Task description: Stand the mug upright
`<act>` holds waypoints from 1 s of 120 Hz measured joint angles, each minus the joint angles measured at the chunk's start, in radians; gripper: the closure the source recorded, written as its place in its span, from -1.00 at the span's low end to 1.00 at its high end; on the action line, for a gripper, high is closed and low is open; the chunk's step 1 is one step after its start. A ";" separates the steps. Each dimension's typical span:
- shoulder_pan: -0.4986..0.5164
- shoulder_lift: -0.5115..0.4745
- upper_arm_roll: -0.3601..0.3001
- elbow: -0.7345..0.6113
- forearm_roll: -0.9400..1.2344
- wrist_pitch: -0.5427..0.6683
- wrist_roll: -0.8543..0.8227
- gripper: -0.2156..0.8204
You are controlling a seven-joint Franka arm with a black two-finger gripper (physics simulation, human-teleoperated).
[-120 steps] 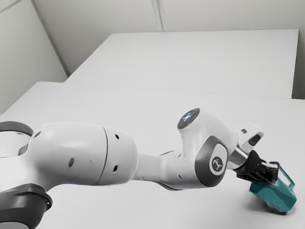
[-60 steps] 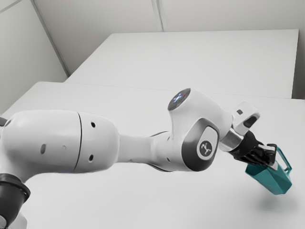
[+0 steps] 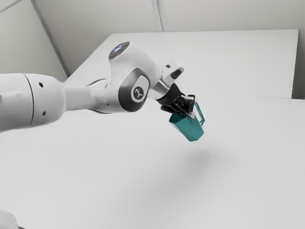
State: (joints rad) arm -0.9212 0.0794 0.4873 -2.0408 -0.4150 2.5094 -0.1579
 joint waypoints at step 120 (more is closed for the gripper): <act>0.287 0.001 0.009 -0.074 0.506 -0.298 -0.322 0.93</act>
State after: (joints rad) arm -0.6340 0.0806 0.4968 -2.1147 0.0914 2.2114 -0.4802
